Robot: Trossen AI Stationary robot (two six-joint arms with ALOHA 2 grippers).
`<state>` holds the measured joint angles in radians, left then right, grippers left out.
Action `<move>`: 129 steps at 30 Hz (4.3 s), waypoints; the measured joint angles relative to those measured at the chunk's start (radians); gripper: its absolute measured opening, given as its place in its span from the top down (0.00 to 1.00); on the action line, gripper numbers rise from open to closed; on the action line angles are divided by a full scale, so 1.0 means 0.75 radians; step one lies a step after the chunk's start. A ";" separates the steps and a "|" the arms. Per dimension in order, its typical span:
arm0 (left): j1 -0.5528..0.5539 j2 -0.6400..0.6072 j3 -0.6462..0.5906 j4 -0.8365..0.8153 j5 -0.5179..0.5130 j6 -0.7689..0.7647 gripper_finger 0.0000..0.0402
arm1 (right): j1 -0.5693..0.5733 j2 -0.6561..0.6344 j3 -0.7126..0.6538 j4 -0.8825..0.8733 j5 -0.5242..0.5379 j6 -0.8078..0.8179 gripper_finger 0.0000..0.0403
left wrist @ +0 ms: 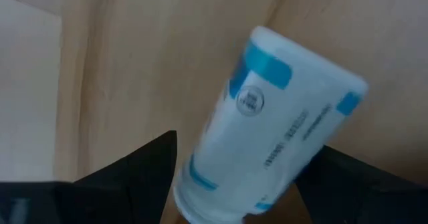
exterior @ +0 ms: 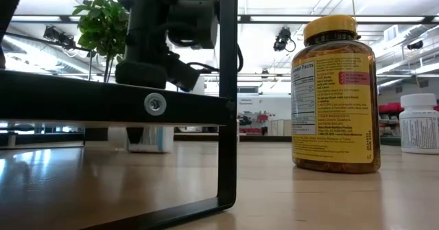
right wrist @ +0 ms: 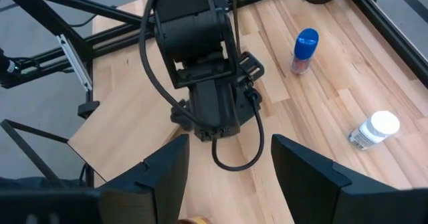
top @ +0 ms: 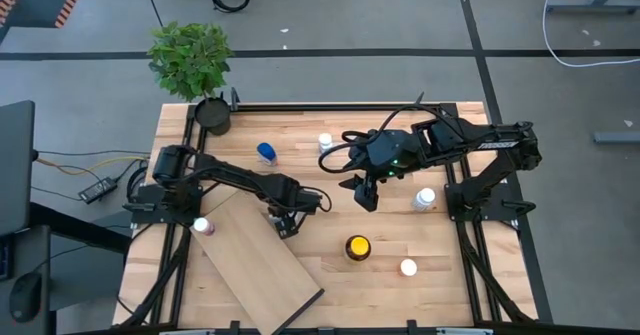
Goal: Pick and place medicine bottles onto shelf by color
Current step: Put the left white pill bottle on the shelf
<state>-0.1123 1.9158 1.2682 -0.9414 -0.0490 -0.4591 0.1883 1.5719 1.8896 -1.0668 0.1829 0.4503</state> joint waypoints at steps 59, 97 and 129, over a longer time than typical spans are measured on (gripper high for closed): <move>0.106 -0.505 0.824 -0.226 0.179 0.279 0.54 | 0.012 0.139 0.000 0.488 0.044 -0.108 0.25; 0.103 -0.550 0.822 -0.180 0.225 0.343 0.45 | -0.014 0.127 0.001 0.507 -0.018 -0.039 0.56; 0.321 -0.800 0.822 0.319 0.225 0.138 0.24 | -0.082 -0.077 0.000 0.959 0.095 0.039 0.56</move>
<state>0.1284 1.3158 1.8847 -0.7022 0.1195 -0.3557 0.1265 1.5143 1.8896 -0.3472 0.2539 0.4793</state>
